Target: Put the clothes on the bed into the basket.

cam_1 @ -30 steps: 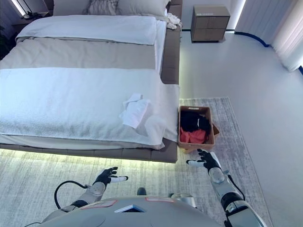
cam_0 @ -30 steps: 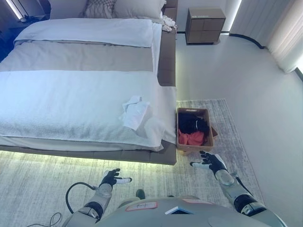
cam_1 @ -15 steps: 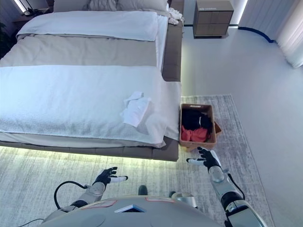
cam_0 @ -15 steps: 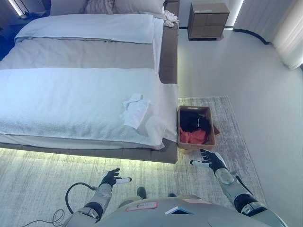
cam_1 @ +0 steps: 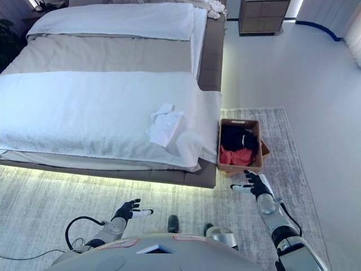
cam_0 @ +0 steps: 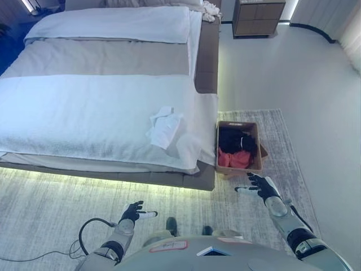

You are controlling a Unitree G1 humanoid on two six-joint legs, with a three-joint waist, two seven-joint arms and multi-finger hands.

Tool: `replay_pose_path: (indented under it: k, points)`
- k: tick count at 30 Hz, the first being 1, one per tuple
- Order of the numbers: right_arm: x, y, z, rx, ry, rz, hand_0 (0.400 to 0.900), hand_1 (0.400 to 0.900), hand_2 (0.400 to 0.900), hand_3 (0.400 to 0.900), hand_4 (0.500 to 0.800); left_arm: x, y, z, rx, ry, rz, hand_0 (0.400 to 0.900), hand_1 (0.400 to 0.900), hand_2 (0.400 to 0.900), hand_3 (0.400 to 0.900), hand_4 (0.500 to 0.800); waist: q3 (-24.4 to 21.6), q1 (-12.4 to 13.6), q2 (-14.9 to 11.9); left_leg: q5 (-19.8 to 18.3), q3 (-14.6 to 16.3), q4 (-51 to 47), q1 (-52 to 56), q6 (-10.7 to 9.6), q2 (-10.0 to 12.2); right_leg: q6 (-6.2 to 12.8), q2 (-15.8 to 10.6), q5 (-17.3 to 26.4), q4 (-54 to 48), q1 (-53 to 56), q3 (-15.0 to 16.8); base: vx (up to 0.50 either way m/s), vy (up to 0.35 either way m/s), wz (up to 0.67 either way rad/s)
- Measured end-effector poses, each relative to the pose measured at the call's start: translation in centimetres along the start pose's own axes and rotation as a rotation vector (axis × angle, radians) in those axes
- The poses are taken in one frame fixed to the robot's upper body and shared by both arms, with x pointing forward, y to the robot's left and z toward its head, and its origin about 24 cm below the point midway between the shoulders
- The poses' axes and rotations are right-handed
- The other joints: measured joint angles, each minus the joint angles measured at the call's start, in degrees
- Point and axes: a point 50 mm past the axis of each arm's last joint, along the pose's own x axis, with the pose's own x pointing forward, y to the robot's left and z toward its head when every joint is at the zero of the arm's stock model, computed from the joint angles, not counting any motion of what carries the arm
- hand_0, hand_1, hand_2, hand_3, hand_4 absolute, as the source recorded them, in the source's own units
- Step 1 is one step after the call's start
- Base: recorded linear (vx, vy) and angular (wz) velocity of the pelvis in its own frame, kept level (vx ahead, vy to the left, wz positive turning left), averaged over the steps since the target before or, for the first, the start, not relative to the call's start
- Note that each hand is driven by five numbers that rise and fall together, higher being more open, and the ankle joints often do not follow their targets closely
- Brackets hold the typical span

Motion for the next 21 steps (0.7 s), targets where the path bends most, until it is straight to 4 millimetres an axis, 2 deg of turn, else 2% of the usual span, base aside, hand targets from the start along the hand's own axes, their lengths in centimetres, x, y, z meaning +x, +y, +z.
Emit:
replay_pose_path:
  k: [2,3,4,5,6,7,9,12,13,15,18,19,21]
  points:
    - [0.2,-0.3,0.4,0.000,-0.013,-0.010,0.900,0.900,0.900,0.900,0.800,0.2,0.1,1.0,0.006,-0.029,0.000,0.900,0.900,0.900,0.900,0.800,1.92,0.33,-0.59,1.27,-0.84,3.46,-2.20,-1.22,-0.42,-0.54,0.65,-0.07,0.15,0.03,-0.95,-0.06,-0.097,0.23]
    - [0.2,-0.4,0.6,0.000,-0.018,-0.012,0.900,0.900,0.900,0.900,0.800,0.3,0.3,1.7,0.006,-0.052,0.007,0.900,0.900,0.900,0.900,0.800,3.42,0.67,-1.72,2.63,-1.44,7.39,-4.48,-2.98,-1.34,-1.48,0.21,-0.35,0.35,-0.15,-1.47,0.00,-0.052,0.07]
    - [0.3,-0.6,1.0,0.002,-0.032,-0.018,0.900,0.900,0.900,0.900,0.800,0.6,0.9,3.3,0.007,-0.097,0.019,0.900,0.900,0.900,0.900,0.800,5.77,1.23,-3.77,4.11,-1.63,11.66,-6.75,-4.48,-2.55,-2.82,-1.47,0.19,0.21,-0.06,-0.77,0.00,0.000,0.00]
    - [0.4,-0.7,1.2,0.001,-0.036,-0.022,0.900,0.900,0.900,0.900,0.800,0.6,0.9,3.5,0.007,-0.105,0.018,0.900,0.900,0.900,0.900,0.800,6.46,1.70,-3.95,4.16,-1.54,13.42,-7.55,-4.49,-2.82,-3.21,-1.51,0.19,0.11,0.66,-0.65,0.04,-0.004,-0.02]
    - [0.5,-0.8,1.4,0.002,-0.043,-0.028,0.900,0.900,0.900,0.900,0.800,0.6,0.8,3.4,0.007,-0.104,0.017,0.900,0.900,0.900,0.900,0.800,7.04,2.02,-4.16,3.01,-1.27,16.44,-9.09,-3.73,-2.64,-4.33,-1.59,1.43,0.01,0.63,-1.14,0.07,0.005,-0.05]
    - [0.6,-0.9,1.7,0.003,-0.051,-0.035,0.900,0.900,0.900,0.900,0.800,0.6,0.9,3.4,0.007,-0.100,0.018,0.900,0.900,0.900,0.900,0.800,7.53,2.32,-4.08,1.76,-0.78,18.40,-11.02,-2.85,-2.58,-5.03,-1.42,0.86,-0.07,0.79,-1.49,0.11,0.017,-0.12]
    - [0.7,-1.3,2.1,0.002,-0.064,-0.050,0.900,0.900,0.900,0.900,0.800,0.6,1.0,3.5,0.003,-0.106,0.022,0.900,0.900,0.900,0.900,0.800,8.06,2.60,-3.61,1.45,0.60,16.88,-12.17,-2.42,-2.15,-6.01,-0.83,0.53,-0.16,0.28,-1.93,0.16,0.058,-0.25]
    - [1.0,-1.6,3.3,0.002,-0.095,-0.057,0.900,0.900,0.900,0.900,0.800,0.6,1.2,3.3,-0.002,-0.095,0.040,0.900,0.900,0.900,0.900,0.800,8.62,3.06,-3.16,1.59,0.32,6.76,-11.83,-2.26,-1.42,-5.88,0.13,0.63,0.01,-0.71,-0.64,0.21,0.113,-0.30]
    - [1.2,-1.9,4.1,0.003,-0.117,-0.063,0.900,0.900,0.900,0.900,0.800,0.6,1.3,3.2,-0.003,-0.091,0.050,0.900,0.900,0.900,0.900,0.800,8.86,3.51,-2.76,1.85,0.16,1.17,-11.75,-2.30,-0.49,-5.68,0.73,0.89,-0.01,-0.97,0.03,0.25,0.142,-0.35]
    - [1.4,-2.1,5.0,0.004,-0.140,-0.072,0.900,0.900,0.900,0.900,0.800,0.6,1.3,3.2,-0.012,-0.091,0.059,0.900,0.900,0.900,0.900,0.800,9.29,3.93,-2.37,1.90,0.33,-2.76,-13.34,-2.40,1.38,-5.45,1.96,0.69,-0.06,-0.88,1.04,0.30,0.190,-0.47]
    - [1.5,-2.2,5.4,0.007,-0.152,-0.083,0.900,0.900,0.900,0.900,0.800,0.6,1.6,3.4,-0.057,-0.093,0.075,0.900,0.900,0.900,0.900,0.800,9.28,5.15,-2.23,2.06,2.79,-2.72,-14.97,-1.93,3.71,-4.87,2.87,-0.48,0.02,0.04,3.88,0.45,0.303,-0.43]
    - [1.5,-2.2,5.6,0.008,-0.159,-0.087,0.900,0.900,0.900,0.900,0.800,0.6,1.6,3.3,-0.058,-0.091,0.077,0.900,0.900,0.900,0.900,0.800,9.21,5.84,-2.02,2.75,4.60,-2.25,-14.45,-1.25,4.05,-3.91,2.75,-1.37,-0.06,1.17,4.59,0.50,0.356,0.07]
    - [1.4,-2.0,5.1,0.007,-0.149,-0.084,0.900,0.900,0.900,0.900,0.800,0.6,1.5,3.2,-0.057,-0.086,0.076,0.900,0.900,0.900,0.900,0.800,7.73,4.93,-2.03,2.83,6.68,-1.39,-14.33,-0.74,3.63,-2.93,1.67,-3.05,0.00,2.67,4.81,0.63,0.389,0.00]
